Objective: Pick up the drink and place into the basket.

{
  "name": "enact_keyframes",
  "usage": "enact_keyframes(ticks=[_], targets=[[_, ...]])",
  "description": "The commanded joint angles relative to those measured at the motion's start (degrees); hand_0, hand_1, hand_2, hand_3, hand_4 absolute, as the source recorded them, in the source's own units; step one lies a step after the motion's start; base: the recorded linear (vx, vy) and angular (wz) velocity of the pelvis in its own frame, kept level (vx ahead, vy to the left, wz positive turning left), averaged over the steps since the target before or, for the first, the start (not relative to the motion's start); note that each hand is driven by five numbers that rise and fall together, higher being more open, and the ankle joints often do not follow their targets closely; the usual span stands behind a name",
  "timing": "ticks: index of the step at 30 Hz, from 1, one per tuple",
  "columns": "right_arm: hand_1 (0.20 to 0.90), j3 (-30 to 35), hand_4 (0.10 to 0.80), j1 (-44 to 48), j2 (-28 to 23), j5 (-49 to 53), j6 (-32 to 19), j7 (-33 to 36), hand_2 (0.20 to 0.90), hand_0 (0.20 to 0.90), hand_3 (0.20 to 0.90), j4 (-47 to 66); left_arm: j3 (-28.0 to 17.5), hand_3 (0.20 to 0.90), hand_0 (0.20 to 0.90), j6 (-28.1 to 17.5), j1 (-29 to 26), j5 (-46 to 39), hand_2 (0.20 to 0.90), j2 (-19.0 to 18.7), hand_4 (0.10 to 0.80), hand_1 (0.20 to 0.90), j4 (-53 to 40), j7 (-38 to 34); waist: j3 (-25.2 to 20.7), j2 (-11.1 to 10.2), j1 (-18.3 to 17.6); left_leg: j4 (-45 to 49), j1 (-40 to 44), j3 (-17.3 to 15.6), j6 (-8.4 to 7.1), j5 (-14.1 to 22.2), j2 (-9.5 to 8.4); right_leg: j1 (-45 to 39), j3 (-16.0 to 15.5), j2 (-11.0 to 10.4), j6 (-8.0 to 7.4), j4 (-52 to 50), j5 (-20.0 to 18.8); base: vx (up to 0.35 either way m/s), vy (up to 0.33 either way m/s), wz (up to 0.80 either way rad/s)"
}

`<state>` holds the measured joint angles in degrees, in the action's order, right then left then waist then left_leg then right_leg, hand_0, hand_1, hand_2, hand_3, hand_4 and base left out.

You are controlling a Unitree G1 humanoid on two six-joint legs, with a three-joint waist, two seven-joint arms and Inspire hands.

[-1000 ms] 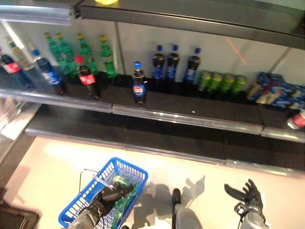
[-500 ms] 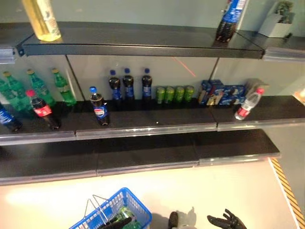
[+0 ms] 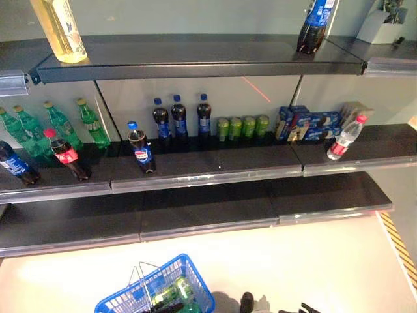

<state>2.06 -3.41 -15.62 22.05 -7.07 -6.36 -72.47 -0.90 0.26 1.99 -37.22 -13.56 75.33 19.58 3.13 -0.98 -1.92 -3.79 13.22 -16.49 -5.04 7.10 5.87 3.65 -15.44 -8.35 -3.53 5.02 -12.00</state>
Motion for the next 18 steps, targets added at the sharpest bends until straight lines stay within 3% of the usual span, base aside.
enact_keyframes(ticks=[1, 18], targets=[[0.9, -0.4, 0.8, 2.0, -0.7, 0.9, -1.1, -1.6, 0.9, 0.9, 0.9, -1.5, -2.5, 0.2, 0.3, -6.0, -2.6, -1.2, 0.3, -4.0, 0.1, 0.3, -3.2, 4.9, -0.4, 0.7, 0.1, -1.2, -6.2, 0.2, 2.74, -5.0, -2.6, -9.9, -2.5, -1.4, -5.27, -2.3, 9.8, 0.062, -0.022, -0.06], [0.9, -0.5, 0.8, 2.0, -1.1, 1.1, -0.2, -3.8, 0.9, 0.9, 0.9, -2.7, -2.9, 0.2, 0.3, -6.4, -2.6, -2.3, 0.3, -3.5, 0.1, 0.3, -3.1, 5.6, -0.3, -0.1, 0.8, -1.2, -4.8, 0.9, 2.1, -5.4, -1.21, -11.7, -2.4, 0.1, -4.02, -3.0, 11.8, 0.026, -0.019, 0.05]])
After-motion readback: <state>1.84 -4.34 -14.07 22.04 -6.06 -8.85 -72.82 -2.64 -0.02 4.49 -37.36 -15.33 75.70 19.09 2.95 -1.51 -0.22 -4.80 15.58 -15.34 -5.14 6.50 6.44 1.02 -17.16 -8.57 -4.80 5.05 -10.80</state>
